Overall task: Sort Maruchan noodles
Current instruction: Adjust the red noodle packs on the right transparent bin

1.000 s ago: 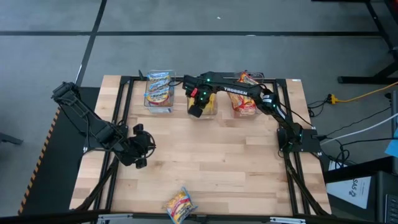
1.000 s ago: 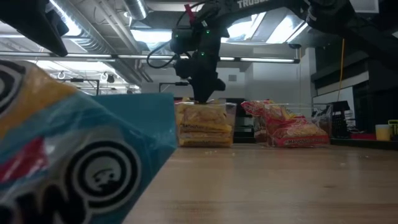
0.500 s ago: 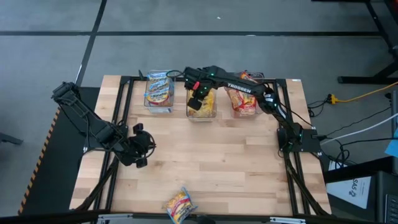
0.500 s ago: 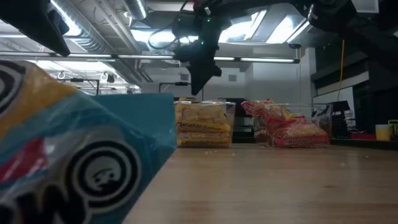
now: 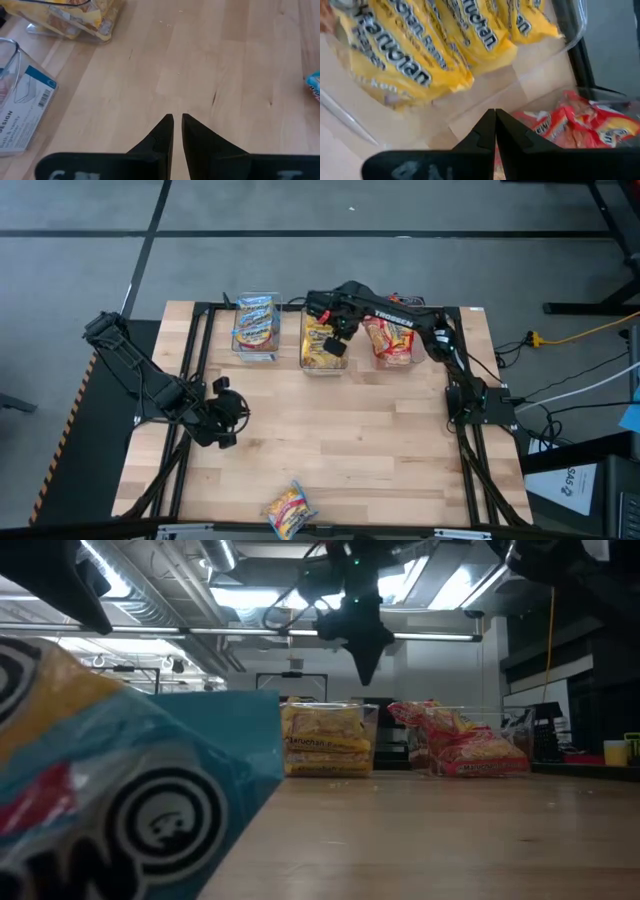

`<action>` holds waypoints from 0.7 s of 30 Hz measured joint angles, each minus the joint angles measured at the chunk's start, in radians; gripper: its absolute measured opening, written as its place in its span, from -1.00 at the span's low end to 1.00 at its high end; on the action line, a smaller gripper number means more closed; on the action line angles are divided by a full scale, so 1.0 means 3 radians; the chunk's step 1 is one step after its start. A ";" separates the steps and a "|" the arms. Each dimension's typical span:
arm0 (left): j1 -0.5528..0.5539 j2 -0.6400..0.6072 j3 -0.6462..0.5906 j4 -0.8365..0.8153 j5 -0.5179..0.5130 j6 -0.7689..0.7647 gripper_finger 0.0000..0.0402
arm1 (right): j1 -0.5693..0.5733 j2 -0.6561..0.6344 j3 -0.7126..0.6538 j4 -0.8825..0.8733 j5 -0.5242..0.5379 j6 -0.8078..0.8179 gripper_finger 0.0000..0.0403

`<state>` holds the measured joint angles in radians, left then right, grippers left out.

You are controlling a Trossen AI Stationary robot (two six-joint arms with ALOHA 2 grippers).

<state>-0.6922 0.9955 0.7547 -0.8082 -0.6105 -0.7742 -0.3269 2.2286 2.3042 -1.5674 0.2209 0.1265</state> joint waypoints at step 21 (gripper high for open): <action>0.0000 0.0000 0.0000 -0.0050 -0.0004 -0.0001 -0.84 | -0.0411 -0.1388 -0.2352 0.0455 0.0457 -0.0172 -0.92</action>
<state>-0.6922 0.9955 0.7546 -0.8230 -0.6117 -0.7746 -0.4504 1.8122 1.5987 -1.4310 0.3579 0.0749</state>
